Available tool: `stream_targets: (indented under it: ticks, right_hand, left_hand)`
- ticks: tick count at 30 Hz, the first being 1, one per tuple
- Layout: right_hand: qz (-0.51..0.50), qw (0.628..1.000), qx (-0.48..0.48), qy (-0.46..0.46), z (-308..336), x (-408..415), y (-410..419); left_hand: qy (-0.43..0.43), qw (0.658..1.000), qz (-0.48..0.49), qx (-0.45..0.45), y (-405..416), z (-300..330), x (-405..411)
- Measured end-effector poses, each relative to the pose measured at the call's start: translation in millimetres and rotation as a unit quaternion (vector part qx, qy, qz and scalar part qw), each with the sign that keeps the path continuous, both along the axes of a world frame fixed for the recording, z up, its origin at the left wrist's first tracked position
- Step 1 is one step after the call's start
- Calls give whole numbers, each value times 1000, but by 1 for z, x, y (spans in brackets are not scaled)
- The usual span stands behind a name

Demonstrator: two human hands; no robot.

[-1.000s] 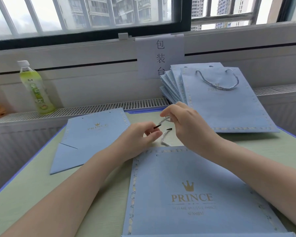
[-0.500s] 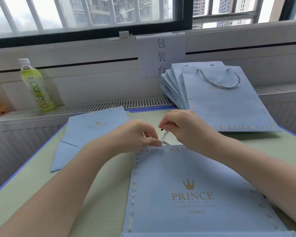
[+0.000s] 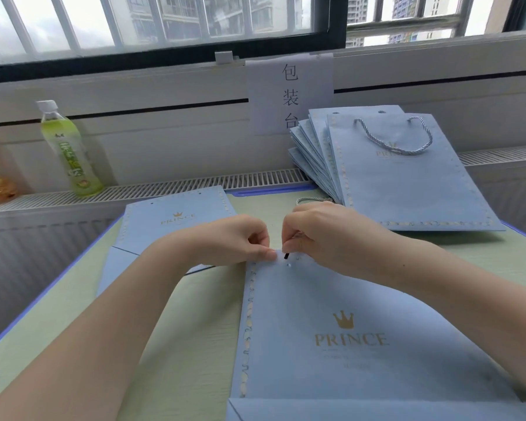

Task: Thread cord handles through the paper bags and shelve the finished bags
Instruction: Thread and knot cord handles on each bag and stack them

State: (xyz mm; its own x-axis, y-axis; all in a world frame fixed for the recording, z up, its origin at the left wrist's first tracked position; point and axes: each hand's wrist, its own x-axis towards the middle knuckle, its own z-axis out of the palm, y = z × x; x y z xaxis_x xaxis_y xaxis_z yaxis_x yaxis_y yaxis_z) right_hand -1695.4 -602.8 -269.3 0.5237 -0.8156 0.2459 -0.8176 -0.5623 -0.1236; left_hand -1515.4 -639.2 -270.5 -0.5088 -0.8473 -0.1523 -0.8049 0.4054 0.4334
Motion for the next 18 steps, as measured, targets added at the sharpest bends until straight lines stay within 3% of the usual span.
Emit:
stream_targets:
  ticks: [4, 11, 14, 18]
  right_hand:
    - [-17, 998, 26, 48, -6, 1, 3]
    - [-50, 998, -33, -2, -34, 13, -4]
    - [-57, 994, -79, -55, -36, 11, -9]
    - [-55, 981, -135, -128, -33, 4, -17]
  left_hand:
    - [39, 997, 39, -56, -7, -1, 3]
    - [18, 996, 57, -69, -12, -14, 0]
    - [85, 990, 36, -103, -11, -11, 0]
    - [237, 965, -3, -111, -4, -10, -6]
